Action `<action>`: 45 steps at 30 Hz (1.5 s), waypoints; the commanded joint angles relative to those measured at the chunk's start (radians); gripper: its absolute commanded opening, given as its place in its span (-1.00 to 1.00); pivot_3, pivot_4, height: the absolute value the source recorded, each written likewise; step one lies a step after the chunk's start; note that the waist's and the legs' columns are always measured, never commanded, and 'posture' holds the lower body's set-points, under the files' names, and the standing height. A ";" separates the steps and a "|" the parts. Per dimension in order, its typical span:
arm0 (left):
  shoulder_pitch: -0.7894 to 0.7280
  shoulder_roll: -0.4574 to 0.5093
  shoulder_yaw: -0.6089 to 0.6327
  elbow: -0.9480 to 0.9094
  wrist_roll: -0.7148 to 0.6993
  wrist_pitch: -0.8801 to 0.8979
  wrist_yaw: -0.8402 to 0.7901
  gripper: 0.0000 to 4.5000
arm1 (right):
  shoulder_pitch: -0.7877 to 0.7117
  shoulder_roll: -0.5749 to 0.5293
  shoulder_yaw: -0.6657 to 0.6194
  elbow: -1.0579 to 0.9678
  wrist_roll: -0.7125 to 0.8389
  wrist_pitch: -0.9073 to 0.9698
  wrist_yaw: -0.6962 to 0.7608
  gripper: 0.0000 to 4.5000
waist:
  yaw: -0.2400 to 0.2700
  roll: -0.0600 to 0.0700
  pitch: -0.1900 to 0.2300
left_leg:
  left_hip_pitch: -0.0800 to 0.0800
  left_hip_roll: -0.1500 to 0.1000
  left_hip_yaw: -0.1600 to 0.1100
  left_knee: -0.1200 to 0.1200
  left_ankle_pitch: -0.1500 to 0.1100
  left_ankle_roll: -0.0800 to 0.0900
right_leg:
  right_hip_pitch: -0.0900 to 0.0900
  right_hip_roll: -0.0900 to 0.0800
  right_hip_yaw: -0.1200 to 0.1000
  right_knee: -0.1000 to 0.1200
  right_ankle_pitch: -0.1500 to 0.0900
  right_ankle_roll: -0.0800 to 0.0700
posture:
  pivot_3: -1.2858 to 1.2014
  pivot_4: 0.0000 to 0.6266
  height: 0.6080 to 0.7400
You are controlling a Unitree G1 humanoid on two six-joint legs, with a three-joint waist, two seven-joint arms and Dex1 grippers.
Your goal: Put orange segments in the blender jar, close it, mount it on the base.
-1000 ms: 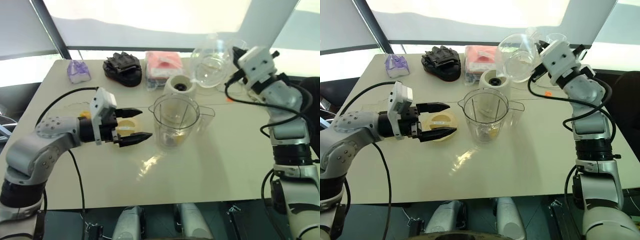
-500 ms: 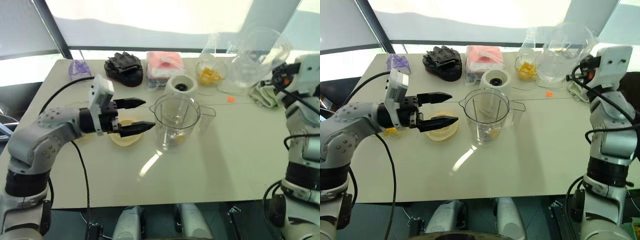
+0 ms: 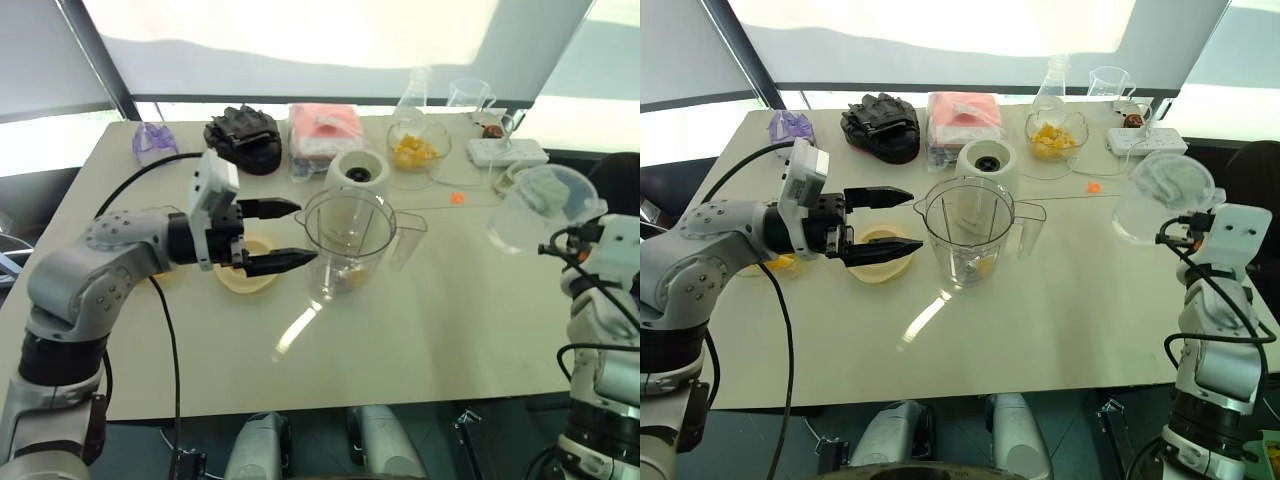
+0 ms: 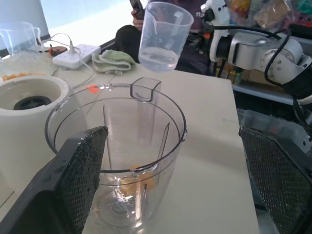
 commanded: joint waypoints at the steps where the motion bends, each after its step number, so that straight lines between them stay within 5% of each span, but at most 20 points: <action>1: -0.001 -0.003 0.011 -0.022 0.003 -0.020 0.002 1.00 | 0.024 0.000 -0.016 0.045 -0.019 -0.114 -0.005 -0.97 | -0.001 0.000 0.000 | 0.000 0.000 0.000 0.000 0.000 0.000 | 0.000 0.000 0.000 0.000 0.000 0.000 | 0.03 -0.52 1.00; 18: 0.042 -0.028 0.015 -0.068 -0.010 -0.004 0.071 1.00 | -0.130 0.100 -0.034 0.452 -0.048 -0.393 -0.308 -0.97 | -0.002 0.000 0.000 | 0.008 0.001 0.001 -0.001 0.000 0.000 | 0.005 0.000 0.003 0.002 0.000 0.000 | 0.03 -0.52 1.00; 30: 0.052 -0.047 0.008 -0.079 -0.007 -0.002 0.100 1.00 | -0.172 0.201 -0.026 0.508 -0.001 -0.349 -0.451 -0.97 | -0.004 0.000 0.000 | 0.008 0.002 0.001 -0.001 0.000 0.000 | 0.005 0.000 0.003 0.002 0.000 0.000 | 0.03 -0.52 1.00; 43: 0.054 -0.051 0.008 -0.085 -0.004 -0.002 0.112 1.00 | -0.201 0.180 -0.013 0.591 0.000 -0.337 -0.481 -0.97 | -0.003 0.000 0.000 | 0.007 0.002 0.001 -0.001 0.000 0.000 | 0.006 0.000 0.003 0.000 0.000 0.000 | 0.03 -0.52 1.00; 45: 0.054 -0.051 0.007 -0.086 -0.004 -0.002 0.112 1.00 | -0.193 0.177 -0.002 0.585 -0.010 -0.334 -0.482 -0.72 | -0.003 0.000 0.000 | 0.007 0.002 0.001 -0.001 0.000 0.000 | 0.006 0.000 0.003 0.000 0.000 0.000 | 0.03 -0.52 1.00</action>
